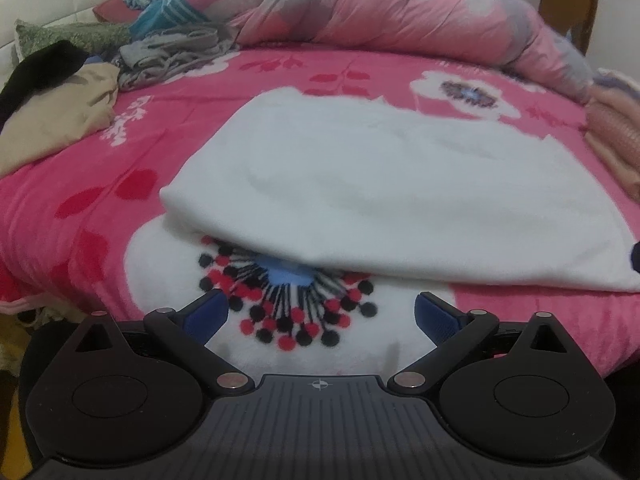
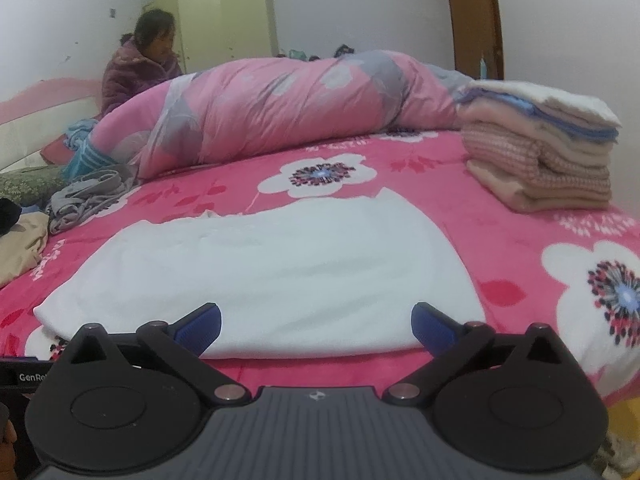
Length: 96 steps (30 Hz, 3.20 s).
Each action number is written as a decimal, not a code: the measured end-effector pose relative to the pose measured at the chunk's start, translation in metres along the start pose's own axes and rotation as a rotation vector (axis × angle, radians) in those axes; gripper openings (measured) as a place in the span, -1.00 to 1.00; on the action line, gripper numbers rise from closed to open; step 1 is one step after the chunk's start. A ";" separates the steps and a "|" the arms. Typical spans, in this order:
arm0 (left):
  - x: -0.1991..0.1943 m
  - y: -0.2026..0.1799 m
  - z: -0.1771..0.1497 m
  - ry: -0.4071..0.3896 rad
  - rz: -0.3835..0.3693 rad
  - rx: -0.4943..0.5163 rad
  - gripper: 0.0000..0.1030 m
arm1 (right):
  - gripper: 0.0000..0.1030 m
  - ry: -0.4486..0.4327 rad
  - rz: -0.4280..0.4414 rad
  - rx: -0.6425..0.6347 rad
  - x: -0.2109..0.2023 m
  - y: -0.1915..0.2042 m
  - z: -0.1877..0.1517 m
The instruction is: Fold clothes
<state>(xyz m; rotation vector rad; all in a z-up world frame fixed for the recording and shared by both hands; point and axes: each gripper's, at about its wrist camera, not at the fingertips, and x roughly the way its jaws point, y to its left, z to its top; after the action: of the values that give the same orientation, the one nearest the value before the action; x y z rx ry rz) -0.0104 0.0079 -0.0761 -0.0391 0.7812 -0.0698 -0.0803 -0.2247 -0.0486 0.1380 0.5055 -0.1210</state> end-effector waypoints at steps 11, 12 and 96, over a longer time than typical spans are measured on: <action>-0.003 0.004 0.008 -0.043 -0.055 -0.051 1.00 | 1.00 -0.154 -0.047 0.003 -0.007 -0.006 -0.010; -0.001 0.004 0.009 -0.038 -0.051 -0.054 1.00 | 1.00 -0.170 -0.043 0.010 -0.007 -0.010 -0.012; 0.156 0.077 0.120 -0.138 -0.304 -0.101 0.15 | -0.47 0.226 -0.172 0.103 0.236 -0.057 0.088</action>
<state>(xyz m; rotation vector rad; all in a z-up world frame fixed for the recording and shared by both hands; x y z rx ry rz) 0.1883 0.0740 -0.1056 -0.2557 0.6353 -0.3126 0.1575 -0.3141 -0.0933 0.2098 0.7373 -0.3023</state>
